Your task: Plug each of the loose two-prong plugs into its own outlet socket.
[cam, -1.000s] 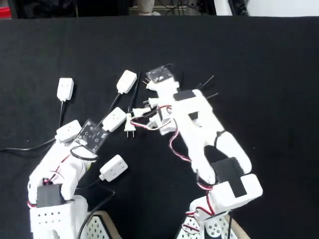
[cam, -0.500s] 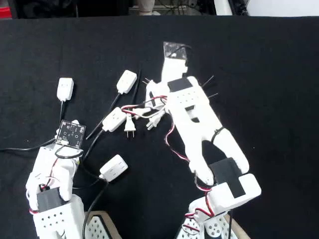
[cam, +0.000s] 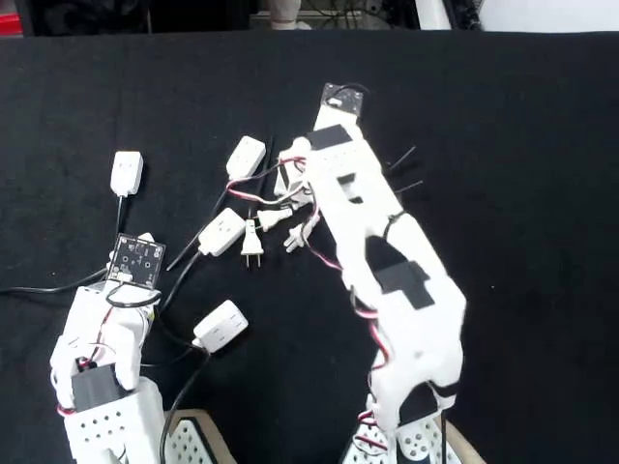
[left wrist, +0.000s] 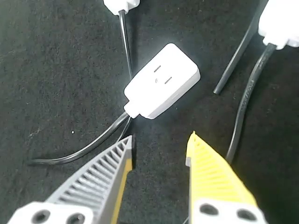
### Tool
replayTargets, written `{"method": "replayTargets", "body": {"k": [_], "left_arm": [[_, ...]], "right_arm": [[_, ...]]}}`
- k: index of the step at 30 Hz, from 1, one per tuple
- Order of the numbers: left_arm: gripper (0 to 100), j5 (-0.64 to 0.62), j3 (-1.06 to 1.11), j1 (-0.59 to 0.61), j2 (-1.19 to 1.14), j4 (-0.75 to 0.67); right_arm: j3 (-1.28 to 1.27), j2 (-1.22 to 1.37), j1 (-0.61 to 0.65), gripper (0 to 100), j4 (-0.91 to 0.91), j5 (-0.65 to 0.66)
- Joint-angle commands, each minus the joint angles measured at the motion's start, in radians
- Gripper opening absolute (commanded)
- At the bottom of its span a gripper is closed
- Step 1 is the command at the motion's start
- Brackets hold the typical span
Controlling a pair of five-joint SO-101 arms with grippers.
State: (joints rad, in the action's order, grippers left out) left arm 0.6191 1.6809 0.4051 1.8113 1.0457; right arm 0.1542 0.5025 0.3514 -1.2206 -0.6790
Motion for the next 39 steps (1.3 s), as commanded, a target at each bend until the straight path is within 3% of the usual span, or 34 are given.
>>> {"method": "replayTargets", "body": {"k": [1,14,18,24,33,39], "left_arm": [[19,-0.006,0.018,0.010,0.005,0.011],[19,-0.006,0.018,0.015,0.003,0.011],[19,-0.006,0.018,0.015,0.003,0.011],[19,-0.006,0.018,0.015,0.003,0.011],[19,-0.006,0.018,0.010,0.003,0.011],[19,-0.006,0.018,0.008,0.003,0.009]], "right_arm": [[0.133,0.076,0.008,15.6,-0.052,-0.051],[0.384,0.289,0.014,14.5,-0.293,-0.066],[0.420,0.300,0.018,0.8,-0.328,-0.057],[0.420,0.297,0.025,1.2,-0.348,-0.048],[0.461,0.249,0.025,1.1,-0.477,0.109],[0.458,0.180,0.014,1.1,-0.529,0.336]]}}
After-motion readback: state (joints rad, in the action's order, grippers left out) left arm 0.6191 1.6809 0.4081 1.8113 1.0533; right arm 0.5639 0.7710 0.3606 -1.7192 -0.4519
